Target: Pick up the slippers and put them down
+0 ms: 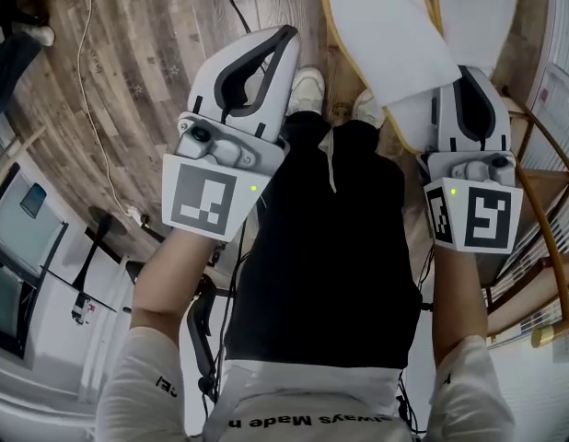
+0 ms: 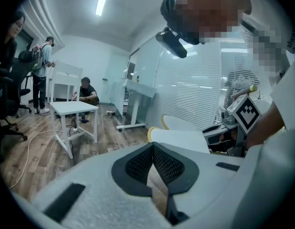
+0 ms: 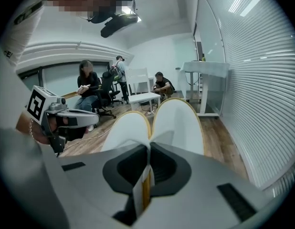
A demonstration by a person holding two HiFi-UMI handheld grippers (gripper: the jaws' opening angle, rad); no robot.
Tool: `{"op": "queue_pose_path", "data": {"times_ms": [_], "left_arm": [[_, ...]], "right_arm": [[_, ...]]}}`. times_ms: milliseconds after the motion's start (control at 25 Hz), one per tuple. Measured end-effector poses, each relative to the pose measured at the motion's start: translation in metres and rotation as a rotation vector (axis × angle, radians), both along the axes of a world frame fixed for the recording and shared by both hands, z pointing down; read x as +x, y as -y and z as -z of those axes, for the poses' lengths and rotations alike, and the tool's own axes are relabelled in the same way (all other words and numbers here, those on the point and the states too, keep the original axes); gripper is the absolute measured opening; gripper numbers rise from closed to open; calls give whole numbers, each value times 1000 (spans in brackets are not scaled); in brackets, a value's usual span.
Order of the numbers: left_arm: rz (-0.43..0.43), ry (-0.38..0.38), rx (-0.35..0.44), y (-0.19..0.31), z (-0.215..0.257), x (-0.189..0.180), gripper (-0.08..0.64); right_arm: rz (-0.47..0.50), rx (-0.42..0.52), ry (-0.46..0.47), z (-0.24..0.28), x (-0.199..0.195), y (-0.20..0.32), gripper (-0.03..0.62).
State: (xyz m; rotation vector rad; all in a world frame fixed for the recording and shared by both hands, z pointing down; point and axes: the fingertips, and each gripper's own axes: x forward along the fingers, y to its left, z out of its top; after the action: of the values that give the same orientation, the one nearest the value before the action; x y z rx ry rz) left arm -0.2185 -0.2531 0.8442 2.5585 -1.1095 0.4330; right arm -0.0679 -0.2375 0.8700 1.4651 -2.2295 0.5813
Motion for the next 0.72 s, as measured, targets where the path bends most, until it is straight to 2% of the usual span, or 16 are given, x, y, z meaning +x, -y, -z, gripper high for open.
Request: {"op": "queue_pose_path", "data": {"times_ms": [280,720], "left_arm": [[-14,-3,2,16,-60,3,11],[-95,8,14,49,-175,15,11]], "right_arm": [[-3,-28,4,-67,7,2,18],[13,-76,13,-200,15,21,18]]}}
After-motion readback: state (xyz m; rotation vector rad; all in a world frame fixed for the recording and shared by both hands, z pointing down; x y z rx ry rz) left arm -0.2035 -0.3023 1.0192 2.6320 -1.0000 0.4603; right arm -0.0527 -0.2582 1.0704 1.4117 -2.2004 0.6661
